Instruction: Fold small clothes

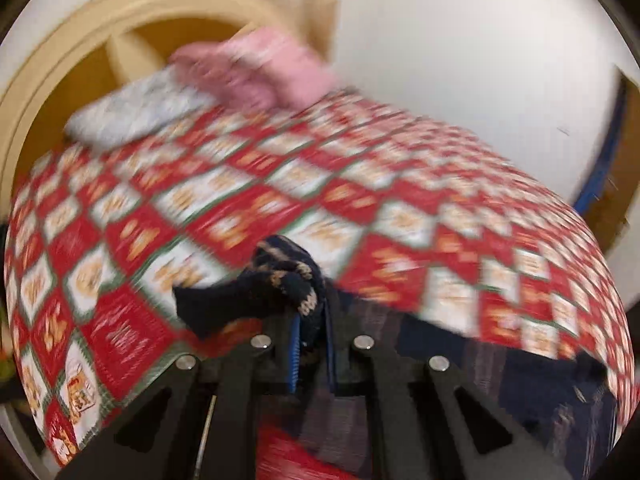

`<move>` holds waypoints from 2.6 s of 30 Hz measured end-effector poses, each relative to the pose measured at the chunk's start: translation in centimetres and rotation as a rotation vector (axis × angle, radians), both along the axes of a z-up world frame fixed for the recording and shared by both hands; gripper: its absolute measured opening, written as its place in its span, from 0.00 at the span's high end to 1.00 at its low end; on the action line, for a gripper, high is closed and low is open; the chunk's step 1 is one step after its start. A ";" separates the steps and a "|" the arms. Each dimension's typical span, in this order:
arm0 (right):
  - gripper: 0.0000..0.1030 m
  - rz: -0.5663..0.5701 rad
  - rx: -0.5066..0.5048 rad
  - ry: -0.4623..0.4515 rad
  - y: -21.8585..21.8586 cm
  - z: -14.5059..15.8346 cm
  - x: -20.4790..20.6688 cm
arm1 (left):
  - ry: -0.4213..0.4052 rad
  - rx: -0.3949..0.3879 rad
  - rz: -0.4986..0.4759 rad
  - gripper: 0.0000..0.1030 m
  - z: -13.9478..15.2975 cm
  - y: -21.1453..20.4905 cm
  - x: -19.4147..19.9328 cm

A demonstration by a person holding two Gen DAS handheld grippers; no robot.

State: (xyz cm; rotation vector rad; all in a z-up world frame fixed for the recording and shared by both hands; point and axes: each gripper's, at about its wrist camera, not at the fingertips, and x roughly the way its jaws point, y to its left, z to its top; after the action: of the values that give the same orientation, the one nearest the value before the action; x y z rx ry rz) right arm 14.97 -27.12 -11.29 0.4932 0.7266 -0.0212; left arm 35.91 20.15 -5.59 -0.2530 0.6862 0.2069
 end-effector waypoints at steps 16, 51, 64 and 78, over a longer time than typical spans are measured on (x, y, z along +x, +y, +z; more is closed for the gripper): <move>0.72 -0.120 0.085 -0.013 -6.1 -1.4 -5.9 | -0.038 0.208 -0.684 0.86 -2.0 -38.0 -9.7; 0.93 0.250 -0.426 0.124 6.6 -3.2 17.0 | -0.014 0.097 -0.295 0.05 -0.5 -13.9 -18.8; 0.92 -0.053 0.120 0.039 -10.1 -4.5 7.6 | 0.013 0.053 -0.348 0.05 -1.5 -15.9 -18.1; 0.35 -0.066 0.175 0.091 -11.6 -4.3 9.3 | 0.003 0.087 -0.350 0.05 -0.8 -16.4 -18.3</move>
State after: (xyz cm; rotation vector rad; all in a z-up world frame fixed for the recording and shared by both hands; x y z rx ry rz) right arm 24.22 -38.73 -15.57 0.6874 0.8050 -0.0421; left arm 17.64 3.78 -6.42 -0.0464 0.7112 -0.0976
